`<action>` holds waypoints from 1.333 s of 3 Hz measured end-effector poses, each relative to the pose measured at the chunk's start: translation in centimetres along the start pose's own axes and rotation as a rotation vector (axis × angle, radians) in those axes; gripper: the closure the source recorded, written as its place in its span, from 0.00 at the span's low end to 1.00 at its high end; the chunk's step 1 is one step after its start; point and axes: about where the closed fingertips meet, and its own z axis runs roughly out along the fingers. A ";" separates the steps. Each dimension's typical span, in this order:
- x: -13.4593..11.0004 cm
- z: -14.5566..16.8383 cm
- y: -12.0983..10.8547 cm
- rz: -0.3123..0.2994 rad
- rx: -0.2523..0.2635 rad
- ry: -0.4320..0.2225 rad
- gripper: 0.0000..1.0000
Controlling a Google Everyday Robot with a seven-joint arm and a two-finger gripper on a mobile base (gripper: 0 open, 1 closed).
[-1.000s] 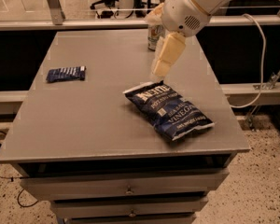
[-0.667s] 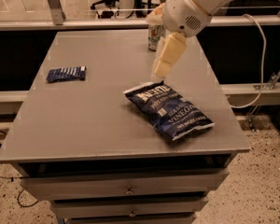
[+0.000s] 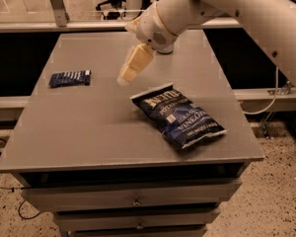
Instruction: Move rxbar blueberry near blue chip bag
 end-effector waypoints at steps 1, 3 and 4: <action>-1.3 5.1 -3.1 0.032 0.007 -0.063 0.00; -4.5 15.3 -5.8 0.049 -0.023 -0.176 0.00; -4.4 17.2 -5.2 0.054 -0.029 -0.172 0.00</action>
Offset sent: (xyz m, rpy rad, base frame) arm 0.1020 0.1409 -0.0471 0.2042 0.0180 0.0206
